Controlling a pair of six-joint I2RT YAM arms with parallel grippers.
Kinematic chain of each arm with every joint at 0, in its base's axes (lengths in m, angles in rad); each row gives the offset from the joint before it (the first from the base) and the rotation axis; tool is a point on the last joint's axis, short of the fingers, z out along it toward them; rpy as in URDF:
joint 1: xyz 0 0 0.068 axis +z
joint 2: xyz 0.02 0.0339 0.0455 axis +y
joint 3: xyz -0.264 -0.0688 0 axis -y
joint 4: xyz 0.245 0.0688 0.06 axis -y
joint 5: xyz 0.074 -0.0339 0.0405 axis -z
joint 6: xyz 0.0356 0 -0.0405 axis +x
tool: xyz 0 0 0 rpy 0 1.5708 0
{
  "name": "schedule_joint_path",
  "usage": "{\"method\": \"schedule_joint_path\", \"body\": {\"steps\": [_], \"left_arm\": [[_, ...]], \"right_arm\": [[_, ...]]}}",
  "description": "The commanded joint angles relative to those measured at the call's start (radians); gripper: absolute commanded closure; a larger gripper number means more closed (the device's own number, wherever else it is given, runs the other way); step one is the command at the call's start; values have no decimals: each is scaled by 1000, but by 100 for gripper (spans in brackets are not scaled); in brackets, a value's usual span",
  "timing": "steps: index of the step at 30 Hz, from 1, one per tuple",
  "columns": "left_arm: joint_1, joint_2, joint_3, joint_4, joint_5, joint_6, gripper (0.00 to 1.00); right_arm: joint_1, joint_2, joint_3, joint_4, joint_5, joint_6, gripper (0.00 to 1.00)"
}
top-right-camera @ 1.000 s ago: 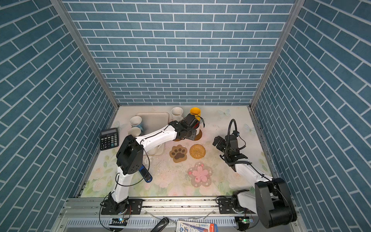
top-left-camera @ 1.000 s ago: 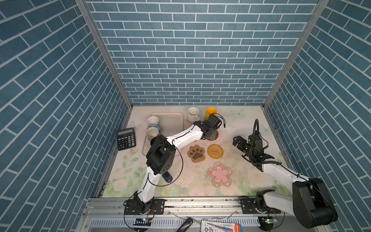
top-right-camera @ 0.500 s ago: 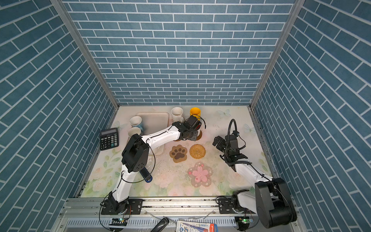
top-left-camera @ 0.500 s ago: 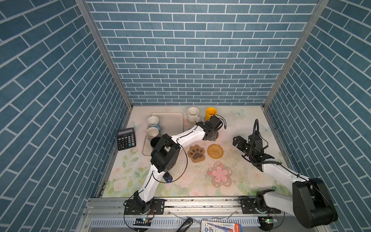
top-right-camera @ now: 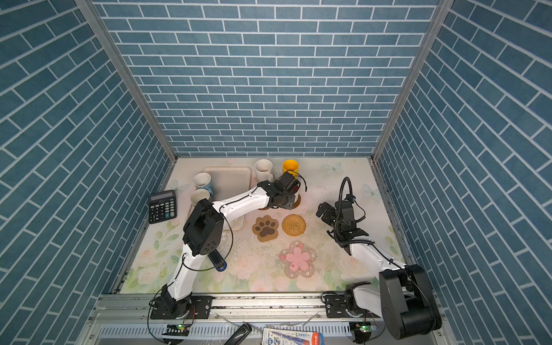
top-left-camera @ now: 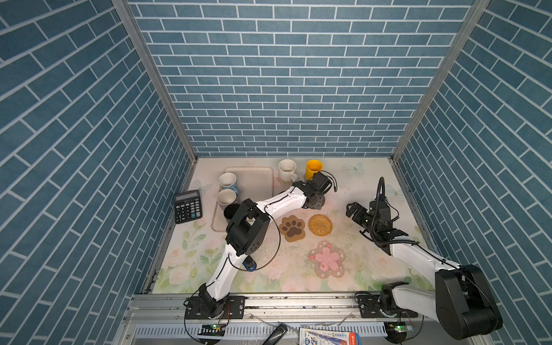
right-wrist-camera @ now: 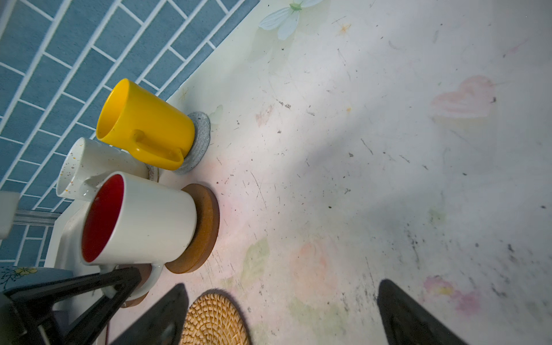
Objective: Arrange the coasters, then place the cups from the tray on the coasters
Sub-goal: 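Carry the red-interior mug with the left gripper over the plain wooden coaster, then lower the red-interior mug onto the wooden coaster and open the left gripper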
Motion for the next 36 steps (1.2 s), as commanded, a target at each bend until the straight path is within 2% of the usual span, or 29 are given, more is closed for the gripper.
{"method": "schedule_joint_path", "body": {"steps": [1, 4, 9, 14, 17, 22, 27, 36], "left_arm": [[-3, 1, 36, 32, -22, -9, 100], [-3, 1, 35, 29, -22, -15, 98], [-3, -11, 25, 30, -25, -21, 74], [-5, -41, 4, 34, -48, -24, 40], [-5, -69, -18, 43, -70, -24, 26], [-5, -110, -8, 17, -87, -22, 9], [-5, -193, 1, -34, -123, -17, 1], [20, -398, -81, -121, -197, -15, 1]], "right_arm": [[-4, -17, -6, 6, -7, 18, 1], [-3, -20, -5, 3, -8, 16, 1], [-3, -27, -6, 0, -12, 13, 1], [-3, -38, -3, -3, -23, -1, 1], [-3, -50, -5, 11, -56, -24, 1], [-3, -81, -16, 27, -98, -84, 1], [-1, -130, -38, 73, -163, -149, 1], [34, -127, 77, -78, -146, -232, 2]]}}
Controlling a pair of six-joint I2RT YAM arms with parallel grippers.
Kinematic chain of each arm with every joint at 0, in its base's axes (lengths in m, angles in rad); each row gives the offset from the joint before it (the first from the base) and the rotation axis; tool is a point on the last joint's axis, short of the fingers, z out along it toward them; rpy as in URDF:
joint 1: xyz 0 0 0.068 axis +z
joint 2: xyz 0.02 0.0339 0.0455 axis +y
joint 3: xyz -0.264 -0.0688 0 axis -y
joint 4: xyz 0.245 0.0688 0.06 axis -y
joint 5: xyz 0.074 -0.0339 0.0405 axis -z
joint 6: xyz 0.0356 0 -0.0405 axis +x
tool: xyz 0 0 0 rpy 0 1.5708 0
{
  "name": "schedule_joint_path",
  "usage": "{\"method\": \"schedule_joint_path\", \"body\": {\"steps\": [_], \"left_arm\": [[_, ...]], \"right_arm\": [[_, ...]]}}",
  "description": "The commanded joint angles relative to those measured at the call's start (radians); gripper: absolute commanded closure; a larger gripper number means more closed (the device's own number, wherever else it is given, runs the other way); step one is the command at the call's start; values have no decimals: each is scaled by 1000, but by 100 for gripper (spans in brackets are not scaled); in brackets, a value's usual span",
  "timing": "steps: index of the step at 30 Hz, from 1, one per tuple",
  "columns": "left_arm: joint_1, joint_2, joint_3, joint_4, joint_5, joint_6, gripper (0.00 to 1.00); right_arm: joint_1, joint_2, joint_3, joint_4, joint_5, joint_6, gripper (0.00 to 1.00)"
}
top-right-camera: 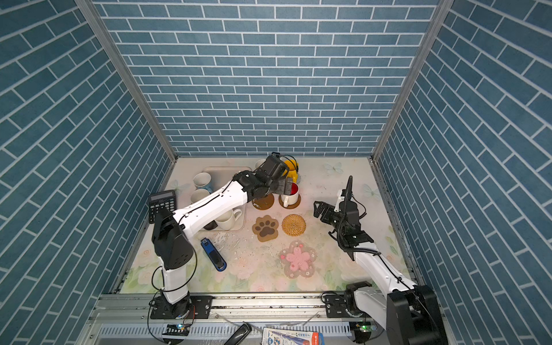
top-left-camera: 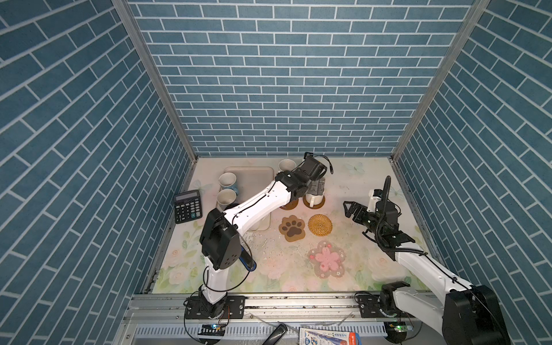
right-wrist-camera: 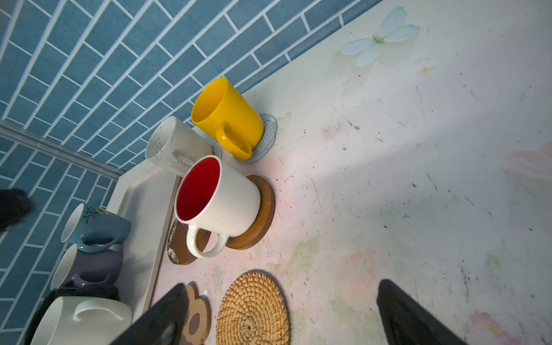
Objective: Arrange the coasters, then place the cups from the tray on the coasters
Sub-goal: 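Lower the red-interior mug onto the wooden coaster and open the left gripper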
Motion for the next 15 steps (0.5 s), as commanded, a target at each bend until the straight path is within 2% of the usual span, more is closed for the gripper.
{"method": "schedule_joint_path", "body": {"steps": [1, 6, 11, 15], "left_arm": [[16, -58, -44, -76, -55, 8, 1], [61, -107, -55, -177, -65, -40, 1], [166, -129, -62, -272, -45, -121, 2], [268, -158, -112, -277, 11, -151, 20]], "right_arm": [[33, 20, 98, -83, 12, -76, 2], [80, 65, 202, -177, 37, -107, 2], [131, 122, 286, -185, 79, -105, 3], [162, 192, 350, -192, 107, -101, 8]]}}
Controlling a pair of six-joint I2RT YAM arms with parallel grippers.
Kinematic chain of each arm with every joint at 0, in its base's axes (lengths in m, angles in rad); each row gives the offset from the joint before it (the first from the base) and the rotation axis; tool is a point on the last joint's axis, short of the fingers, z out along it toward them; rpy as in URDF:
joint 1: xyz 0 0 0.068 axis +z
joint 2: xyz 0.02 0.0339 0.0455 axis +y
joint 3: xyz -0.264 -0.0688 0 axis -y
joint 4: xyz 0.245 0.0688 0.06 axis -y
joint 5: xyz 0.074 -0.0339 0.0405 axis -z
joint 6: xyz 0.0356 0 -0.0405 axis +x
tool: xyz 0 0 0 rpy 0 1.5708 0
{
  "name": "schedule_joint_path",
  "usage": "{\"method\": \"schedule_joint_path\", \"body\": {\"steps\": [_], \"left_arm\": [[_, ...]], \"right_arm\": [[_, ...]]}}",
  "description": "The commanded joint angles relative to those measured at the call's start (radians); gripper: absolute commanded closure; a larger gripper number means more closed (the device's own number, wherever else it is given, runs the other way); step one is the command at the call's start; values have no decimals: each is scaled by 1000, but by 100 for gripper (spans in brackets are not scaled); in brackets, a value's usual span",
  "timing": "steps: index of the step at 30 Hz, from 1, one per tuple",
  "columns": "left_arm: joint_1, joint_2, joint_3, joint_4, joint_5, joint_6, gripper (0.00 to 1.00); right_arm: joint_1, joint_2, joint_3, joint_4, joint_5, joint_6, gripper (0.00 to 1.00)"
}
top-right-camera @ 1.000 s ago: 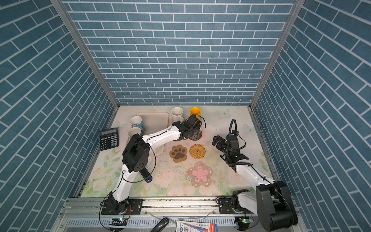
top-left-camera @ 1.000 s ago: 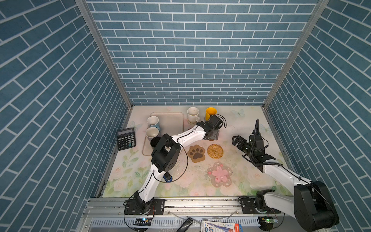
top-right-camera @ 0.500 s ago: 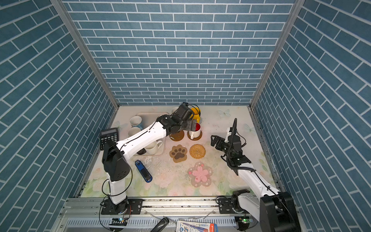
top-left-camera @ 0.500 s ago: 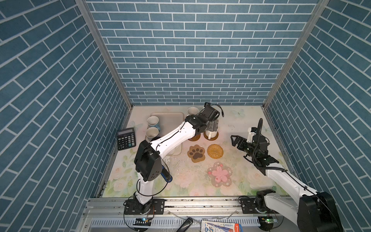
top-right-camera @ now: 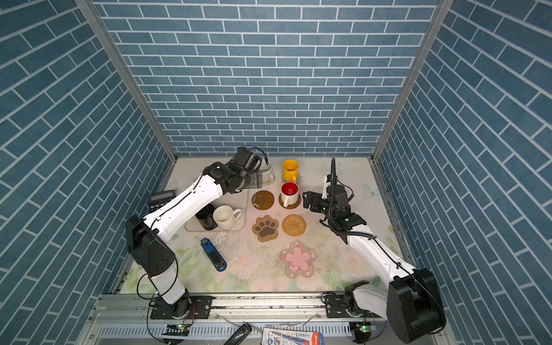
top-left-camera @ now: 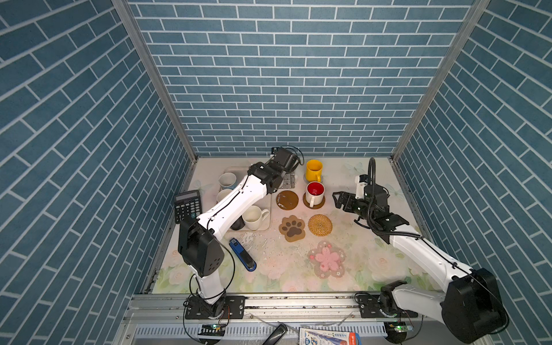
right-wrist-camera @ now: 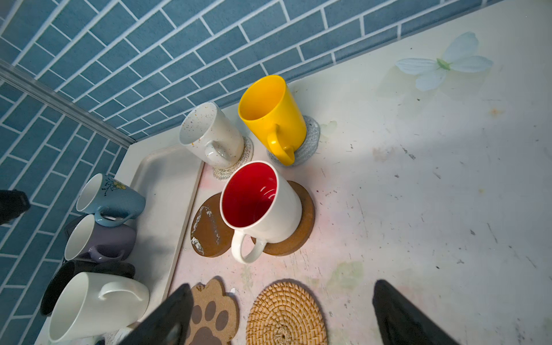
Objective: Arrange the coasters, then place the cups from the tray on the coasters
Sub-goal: 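Lower the red-interior mug onto the wooden coaster and open the left gripper, then move the left gripper to the light-blue mug while the right moves over the red mug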
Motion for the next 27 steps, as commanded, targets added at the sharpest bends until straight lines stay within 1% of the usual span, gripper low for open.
{"method": "schedule_joint_path", "body": {"steps": [1, 5, 9, 12, 17, 20, 27], "left_arm": [[74, -50, -46, -63, 33, -48, 22], [149, -72, -92, -64, 46, -66, 25], [211, -64, -102, -80, 47, -58, 29], [249, -44, -97, -88, 46, -50, 37], [306, 6, -72, -107, 54, -46, 46], [325, 42, -53, -116, 55, -46, 54], [356, 141, 14, -146, 47, -47, 55]], "right_arm": [[25, 54, 65, -25, 51, -21, 8], [48, 122, 120, -4, 49, -19, 8], [67, 204, 199, 7, 36, -21, 8], [76, 263, 251, 21, 24, -21, 8], [97, 361, 341, 32, 7, -26, 9], [120, 422, 401, 21, 28, -60, 10], [143, 521, 495, 13, 28, -89, 10]]}}
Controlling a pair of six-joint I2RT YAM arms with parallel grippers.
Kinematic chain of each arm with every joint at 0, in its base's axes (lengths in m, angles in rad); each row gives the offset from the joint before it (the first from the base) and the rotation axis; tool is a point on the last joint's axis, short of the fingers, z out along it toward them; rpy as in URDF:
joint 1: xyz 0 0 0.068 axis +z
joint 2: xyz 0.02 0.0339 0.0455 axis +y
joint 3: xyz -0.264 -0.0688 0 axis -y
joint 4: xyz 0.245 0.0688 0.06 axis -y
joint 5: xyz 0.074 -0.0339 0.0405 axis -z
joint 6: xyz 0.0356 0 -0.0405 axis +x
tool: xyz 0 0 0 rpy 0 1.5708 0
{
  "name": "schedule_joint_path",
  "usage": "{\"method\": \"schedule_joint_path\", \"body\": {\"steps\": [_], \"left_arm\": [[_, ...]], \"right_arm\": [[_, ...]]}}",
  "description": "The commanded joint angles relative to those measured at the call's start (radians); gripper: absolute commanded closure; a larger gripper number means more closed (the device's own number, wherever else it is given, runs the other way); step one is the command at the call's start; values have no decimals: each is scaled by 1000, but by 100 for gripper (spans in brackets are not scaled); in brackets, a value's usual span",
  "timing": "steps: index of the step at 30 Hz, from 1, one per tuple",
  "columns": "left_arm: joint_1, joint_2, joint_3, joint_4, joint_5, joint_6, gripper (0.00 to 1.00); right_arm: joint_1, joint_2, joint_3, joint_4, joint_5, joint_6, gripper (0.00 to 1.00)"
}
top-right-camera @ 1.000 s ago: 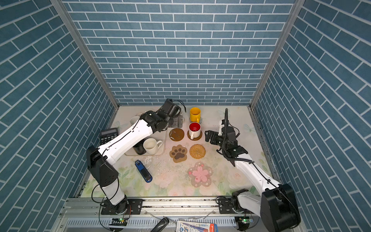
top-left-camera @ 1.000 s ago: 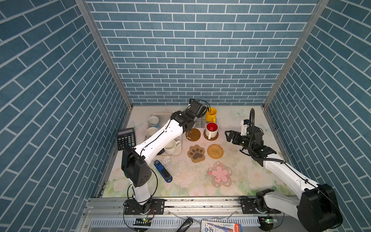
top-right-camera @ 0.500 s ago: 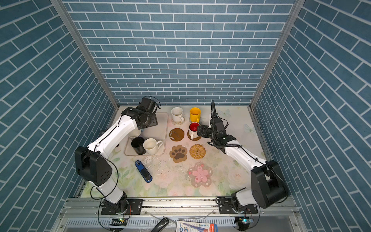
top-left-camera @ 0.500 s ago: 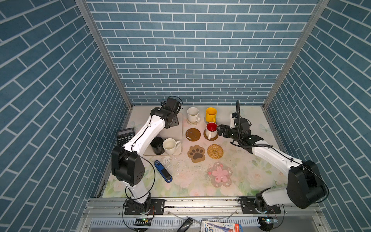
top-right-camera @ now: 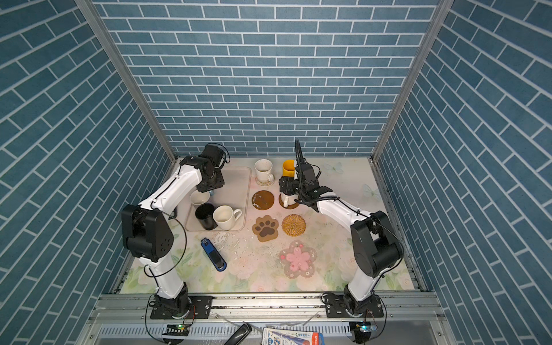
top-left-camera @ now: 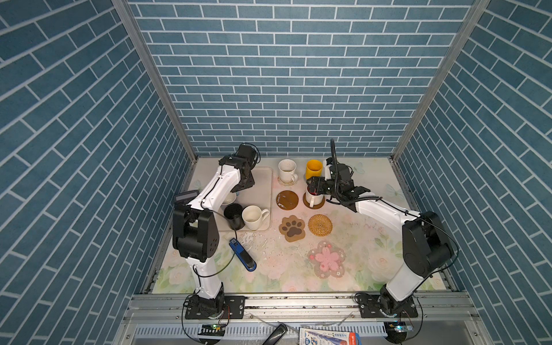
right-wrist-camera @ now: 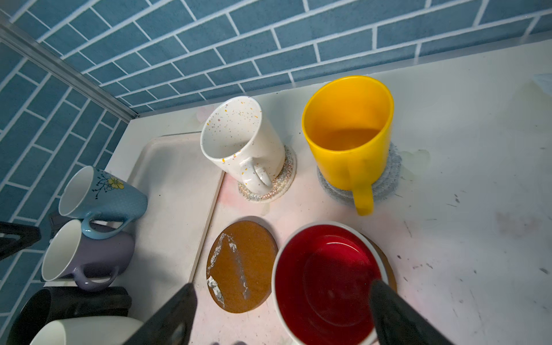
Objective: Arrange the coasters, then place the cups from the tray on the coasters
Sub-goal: 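Move the left gripper to the light-blue mug while the right moves over the red mug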
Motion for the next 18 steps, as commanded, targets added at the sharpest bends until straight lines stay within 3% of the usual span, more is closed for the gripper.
{"method": "schedule_joint_path", "body": {"steps": [1, 18], "left_arm": [[21, 41, 48, -48, -3, 3, 55], [78, 191, 165, -55, 57, 28, 60]], "right_arm": [[7, 33, 76, 1, 3, -48, 10], [9, 104, 131, -2, -37, -62, 10]]}}
